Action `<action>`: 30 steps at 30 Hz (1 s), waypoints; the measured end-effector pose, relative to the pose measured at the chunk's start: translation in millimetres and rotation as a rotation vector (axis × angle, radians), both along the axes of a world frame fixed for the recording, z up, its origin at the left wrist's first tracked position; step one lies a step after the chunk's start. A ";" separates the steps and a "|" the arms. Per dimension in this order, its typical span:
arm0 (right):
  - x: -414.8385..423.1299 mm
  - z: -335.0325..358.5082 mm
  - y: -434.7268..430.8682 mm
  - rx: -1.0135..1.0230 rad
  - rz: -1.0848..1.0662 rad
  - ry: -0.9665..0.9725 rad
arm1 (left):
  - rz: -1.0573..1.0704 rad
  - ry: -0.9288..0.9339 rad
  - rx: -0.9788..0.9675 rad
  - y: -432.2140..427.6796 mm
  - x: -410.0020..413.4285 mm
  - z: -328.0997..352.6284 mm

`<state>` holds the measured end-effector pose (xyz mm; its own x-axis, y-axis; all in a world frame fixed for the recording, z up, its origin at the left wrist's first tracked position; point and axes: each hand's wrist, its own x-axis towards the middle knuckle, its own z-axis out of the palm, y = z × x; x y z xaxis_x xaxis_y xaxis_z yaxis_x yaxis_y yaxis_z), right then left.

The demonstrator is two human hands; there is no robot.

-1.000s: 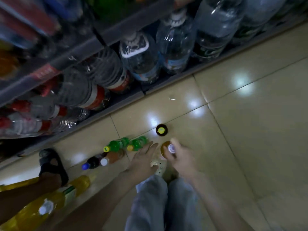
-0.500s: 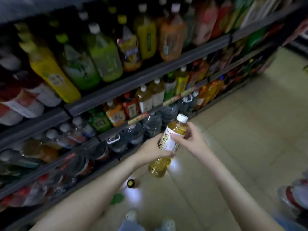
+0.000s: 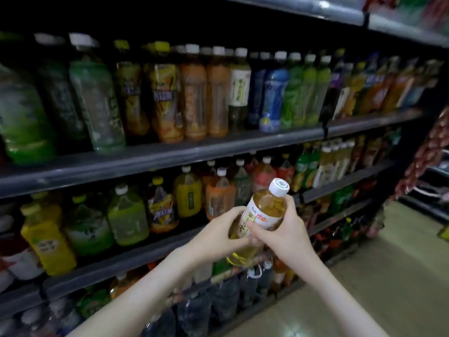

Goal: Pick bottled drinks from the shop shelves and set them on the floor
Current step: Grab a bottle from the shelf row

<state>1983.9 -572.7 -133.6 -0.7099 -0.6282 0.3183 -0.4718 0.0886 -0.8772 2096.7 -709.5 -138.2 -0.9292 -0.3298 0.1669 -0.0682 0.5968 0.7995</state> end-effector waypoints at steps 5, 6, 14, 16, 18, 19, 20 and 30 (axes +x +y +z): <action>-99.2 63.6 -28.1 -0.198 -0.050 0.091 | 0.237 0.181 -0.329 -34.0 -85.0 50.9; -116.3 75.3 -32.4 -0.228 -0.063 0.113 | 0.273 0.226 -0.375 -37.8 -101.1 61.0; -215.3 117.3 -66.5 -0.498 0.026 0.138 | 0.719 0.504 -0.763 -76.6 -209.0 114.1; -233.0 123.0 -78.8 -0.538 0.122 0.137 | 0.856 0.500 -0.847 -88.5 -222.3 119.1; -244.7 131.2 -90.8 -0.555 0.201 0.168 | 0.943 0.484 -0.883 -95.2 -231.3 123.2; -248.6 136.3 -97.1 -0.560 0.225 0.195 | 0.967 0.479 -0.897 -97.0 -234.6 125.5; -252.6 140.5 -103.4 -0.556 0.246 0.232 | 0.980 0.475 -0.912 -98.2 -237.0 127.7; -262.1 161.7 -154.8 -0.410 0.340 0.356 | 0.955 0.348 -1.057 -114.3 -219.1 152.8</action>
